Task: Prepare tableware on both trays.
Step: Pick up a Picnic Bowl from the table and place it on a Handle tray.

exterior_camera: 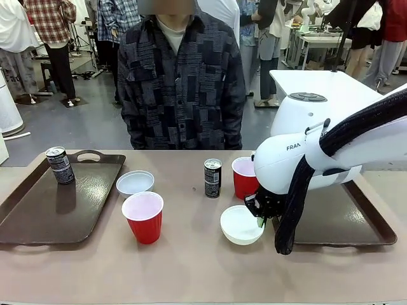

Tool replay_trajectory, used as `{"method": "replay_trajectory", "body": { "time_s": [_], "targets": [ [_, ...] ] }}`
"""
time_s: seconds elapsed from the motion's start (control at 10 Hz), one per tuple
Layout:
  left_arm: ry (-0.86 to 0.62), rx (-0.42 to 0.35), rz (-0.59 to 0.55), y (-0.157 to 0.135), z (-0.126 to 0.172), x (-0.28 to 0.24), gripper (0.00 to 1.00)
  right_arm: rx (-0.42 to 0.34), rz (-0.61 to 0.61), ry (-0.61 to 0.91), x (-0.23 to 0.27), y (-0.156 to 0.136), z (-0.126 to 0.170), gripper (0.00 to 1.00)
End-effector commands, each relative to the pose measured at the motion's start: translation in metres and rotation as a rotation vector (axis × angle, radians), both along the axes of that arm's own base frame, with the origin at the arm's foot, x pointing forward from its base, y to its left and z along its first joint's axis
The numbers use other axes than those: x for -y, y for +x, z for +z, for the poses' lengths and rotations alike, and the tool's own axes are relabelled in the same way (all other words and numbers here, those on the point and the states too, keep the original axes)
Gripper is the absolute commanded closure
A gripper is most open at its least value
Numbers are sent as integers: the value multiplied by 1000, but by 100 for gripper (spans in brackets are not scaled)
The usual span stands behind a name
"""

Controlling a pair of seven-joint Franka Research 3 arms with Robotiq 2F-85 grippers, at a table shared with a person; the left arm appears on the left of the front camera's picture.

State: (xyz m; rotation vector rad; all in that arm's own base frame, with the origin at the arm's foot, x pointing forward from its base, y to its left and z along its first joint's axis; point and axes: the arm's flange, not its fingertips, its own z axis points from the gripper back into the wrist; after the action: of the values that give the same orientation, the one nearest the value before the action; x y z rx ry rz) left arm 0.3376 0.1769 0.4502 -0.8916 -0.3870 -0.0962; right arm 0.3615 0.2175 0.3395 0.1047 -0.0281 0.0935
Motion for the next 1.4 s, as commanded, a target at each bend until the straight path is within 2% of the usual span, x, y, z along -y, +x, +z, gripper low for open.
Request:
{"method": "replay_trajectory", "body": {
  "time_s": [0.0, 0.3, 0.5, 0.6, 0.8, 1.1, 1.3],
  "targets": [
    [-13, 5, 3, 0, 1, -1, 0, -68, 59, 64, 5, -8, 21, 100],
    [-13, 5, 3, 0, 1, -1, 0, -20, 75, 150, 39, -17, 97, 100],
    [-13, 5, 3, 0, 1, -1, 0, -5, 11, 134, 78, 5, 124, 100],
    [-13, 5, 3, 0, 1, -1, 0, -37, -7, 103, 105, 19, 129, 100],
    [-13, 5, 3, 0, 1, -1, 0, -33, -16, -11, 151, 38, 133, 100],
    [-13, 5, 3, 0, 1, -1, 0, -21, -27, 38, 211, 55, 140, 100],
    [-13, 5, 3, 0, 1, -1, 0, -31, -54, 28, 223, 52, 136, 100]
  ]
}}
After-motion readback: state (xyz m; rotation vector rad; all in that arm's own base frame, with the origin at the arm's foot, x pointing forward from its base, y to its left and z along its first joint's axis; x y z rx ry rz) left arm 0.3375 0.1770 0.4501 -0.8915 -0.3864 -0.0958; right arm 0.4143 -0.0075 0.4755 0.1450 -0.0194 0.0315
